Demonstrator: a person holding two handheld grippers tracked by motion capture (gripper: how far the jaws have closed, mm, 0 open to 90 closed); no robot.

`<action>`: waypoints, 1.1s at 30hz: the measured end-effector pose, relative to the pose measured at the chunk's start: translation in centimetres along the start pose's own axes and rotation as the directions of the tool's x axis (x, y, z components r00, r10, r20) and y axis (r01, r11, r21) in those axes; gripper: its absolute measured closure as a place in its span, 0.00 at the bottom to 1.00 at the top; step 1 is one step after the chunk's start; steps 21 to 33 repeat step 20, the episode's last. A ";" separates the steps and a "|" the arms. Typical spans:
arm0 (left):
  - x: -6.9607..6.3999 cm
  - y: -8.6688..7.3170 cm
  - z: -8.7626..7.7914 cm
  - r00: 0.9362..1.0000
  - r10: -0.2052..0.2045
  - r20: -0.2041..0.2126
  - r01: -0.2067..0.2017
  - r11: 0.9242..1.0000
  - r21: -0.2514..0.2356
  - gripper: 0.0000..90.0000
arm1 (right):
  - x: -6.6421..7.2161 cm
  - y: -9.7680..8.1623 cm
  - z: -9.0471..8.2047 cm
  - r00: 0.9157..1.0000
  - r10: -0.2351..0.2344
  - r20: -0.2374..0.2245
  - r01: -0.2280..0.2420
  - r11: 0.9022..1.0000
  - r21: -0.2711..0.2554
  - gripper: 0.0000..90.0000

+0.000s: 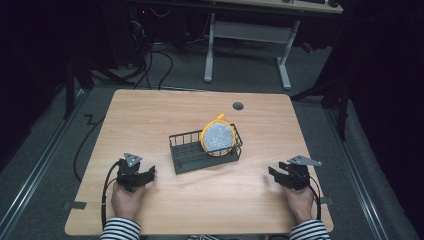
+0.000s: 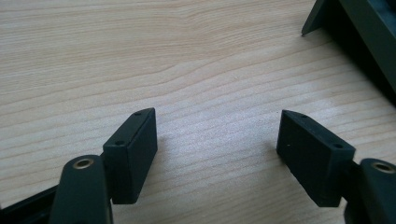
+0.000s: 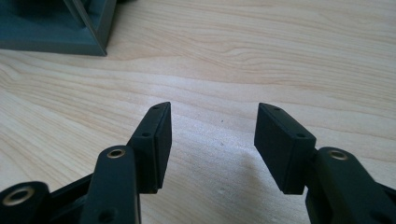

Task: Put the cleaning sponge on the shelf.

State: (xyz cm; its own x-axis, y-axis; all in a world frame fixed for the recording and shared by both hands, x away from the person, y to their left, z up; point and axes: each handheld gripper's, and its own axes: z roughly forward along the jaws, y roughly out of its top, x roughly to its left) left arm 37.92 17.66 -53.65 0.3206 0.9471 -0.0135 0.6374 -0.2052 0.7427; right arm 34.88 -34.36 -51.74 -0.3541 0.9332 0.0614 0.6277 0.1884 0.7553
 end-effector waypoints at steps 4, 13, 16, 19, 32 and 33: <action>0.0 0.0 0.0 1.000 0.000 0.000 0.000 1.000 0.000 0.33 | 0.2 -0.1 0.6 1.000 -0.017 0.011 0.017 1.000 0.019 0.51; 0.0 0.0 0.0 1.000 -0.002 0.000 0.002 1.000 0.000 0.33 | 1.1 -0.6 1.4 0.996 -0.080 0.039 0.078 0.996 0.042 0.45; 0.0 0.0 0.0 1.000 -0.003 0.002 0.003 1.000 0.000 0.33 | 1.0 -0.5 1.4 0.997 -0.072 0.037 0.070 0.997 0.045 0.44; 0.0 0.0 0.0 1.000 -0.003 0.002 0.003 1.000 0.000 0.33 | 1.0 -0.5 1.4 0.997 -0.071 0.038 0.069 0.997 0.045 0.44; 0.0 0.0 0.0 1.000 -0.005 0.003 0.005 1.000 0.000 0.32 | 1.0 -0.5 1.4 0.997 -0.072 0.038 0.070 0.997 0.045 0.44; 0.0 0.0 0.0 1.000 -0.005 0.003 0.005 1.000 0.000 0.32 | 1.0 -0.5 1.4 0.997 -0.072 0.038 0.070 0.997 0.045 0.44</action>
